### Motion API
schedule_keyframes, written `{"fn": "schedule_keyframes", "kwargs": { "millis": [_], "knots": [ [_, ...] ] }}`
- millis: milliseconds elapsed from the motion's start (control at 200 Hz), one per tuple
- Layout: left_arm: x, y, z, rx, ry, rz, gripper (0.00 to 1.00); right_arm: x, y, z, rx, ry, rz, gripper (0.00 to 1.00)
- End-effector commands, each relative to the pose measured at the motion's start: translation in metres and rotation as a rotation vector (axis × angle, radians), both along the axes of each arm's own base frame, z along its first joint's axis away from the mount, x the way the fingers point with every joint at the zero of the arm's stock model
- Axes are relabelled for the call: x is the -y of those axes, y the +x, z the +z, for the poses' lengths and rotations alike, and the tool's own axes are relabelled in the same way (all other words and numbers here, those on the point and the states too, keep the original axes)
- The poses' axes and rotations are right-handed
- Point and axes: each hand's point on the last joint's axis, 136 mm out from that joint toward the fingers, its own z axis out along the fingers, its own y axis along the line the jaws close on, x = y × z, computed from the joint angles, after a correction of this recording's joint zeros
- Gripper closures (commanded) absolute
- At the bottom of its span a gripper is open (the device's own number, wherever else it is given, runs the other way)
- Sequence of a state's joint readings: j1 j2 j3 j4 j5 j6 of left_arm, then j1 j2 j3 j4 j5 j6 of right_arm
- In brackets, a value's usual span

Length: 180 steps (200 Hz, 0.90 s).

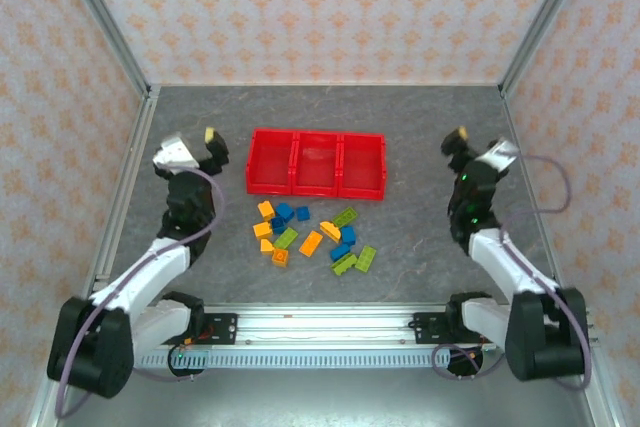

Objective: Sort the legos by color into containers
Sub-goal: Pick up the lego from the bottom-center of the table.

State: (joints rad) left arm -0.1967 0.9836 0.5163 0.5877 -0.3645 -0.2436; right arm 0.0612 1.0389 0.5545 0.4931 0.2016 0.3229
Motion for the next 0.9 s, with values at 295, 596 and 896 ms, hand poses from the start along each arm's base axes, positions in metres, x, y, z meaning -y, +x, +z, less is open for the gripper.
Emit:
{"fn": "schedule_keyframes", "kwargs": {
  "millis": [295, 596, 896],
  "knots": [
    [0.075, -0.072, -0.089, -0.595, -0.272, -0.423, 0.01, -0.132, -0.105, -0.116, -0.812, 0.453, 0.464, 0.06],
    [0.109, -0.085, -0.084, -0.568, -0.257, -0.652, 0.01, -0.18, -0.17, -0.167, -1.047, 0.431, 0.394, 0.09],
    [0.128, -0.086, -0.089, -0.588, -0.271, -0.766, 0.01, -0.221, -0.177, -0.203, -1.201, 0.3, 0.385, 0.1]
  ]
}}
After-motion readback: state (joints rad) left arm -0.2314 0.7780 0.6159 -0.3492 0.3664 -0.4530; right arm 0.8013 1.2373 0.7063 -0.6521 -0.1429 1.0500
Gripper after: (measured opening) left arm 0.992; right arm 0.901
